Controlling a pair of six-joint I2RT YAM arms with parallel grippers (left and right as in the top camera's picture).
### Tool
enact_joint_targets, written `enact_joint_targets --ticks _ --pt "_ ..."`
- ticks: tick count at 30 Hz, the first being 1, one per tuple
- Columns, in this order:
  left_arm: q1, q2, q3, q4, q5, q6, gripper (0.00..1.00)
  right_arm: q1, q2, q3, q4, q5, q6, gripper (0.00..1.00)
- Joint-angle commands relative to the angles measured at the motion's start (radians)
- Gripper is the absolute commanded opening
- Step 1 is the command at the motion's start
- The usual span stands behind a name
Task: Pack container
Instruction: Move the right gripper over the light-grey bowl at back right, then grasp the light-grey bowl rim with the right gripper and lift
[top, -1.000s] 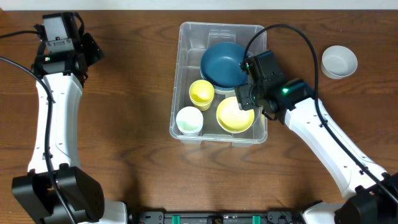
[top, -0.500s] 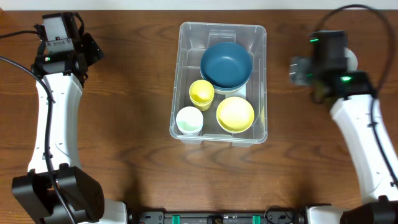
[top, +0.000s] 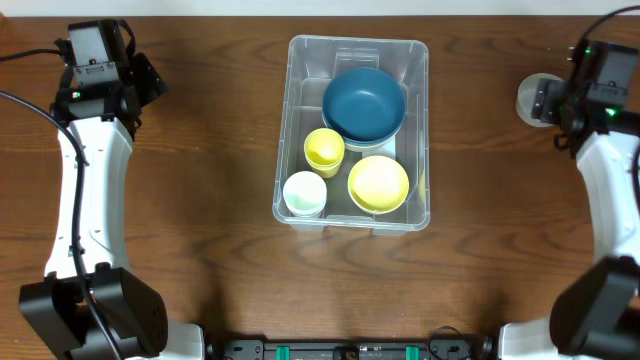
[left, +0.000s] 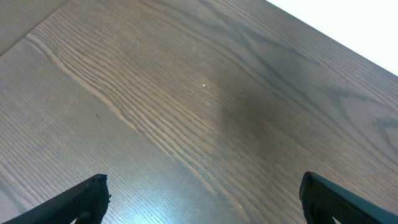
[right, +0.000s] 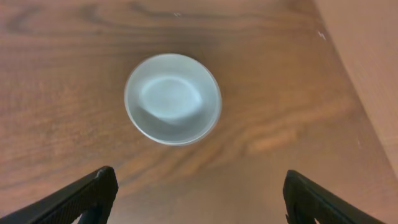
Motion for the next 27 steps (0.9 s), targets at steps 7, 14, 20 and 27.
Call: enact_joint_targets --ticks 7,14,20,27 --pt "0.003 -0.014 0.013 -0.003 -0.012 0.002 0.98 -0.004 0.258 0.013 0.133 -0.095 -0.333 0.92" --pt "0.003 -0.014 0.013 -0.004 -0.012 0.002 0.98 -0.003 0.407 0.013 0.16 -0.114 -0.332 0.89" --pt "0.003 -0.014 0.013 -0.003 -0.012 0.002 0.98 -0.003 0.432 0.013 0.164 -0.114 -0.31 0.71" --pt "0.003 -0.014 0.013 -0.003 -0.012 0.002 0.98 -0.003 0.43 0.014 0.16 -0.114 -0.278 0.47"
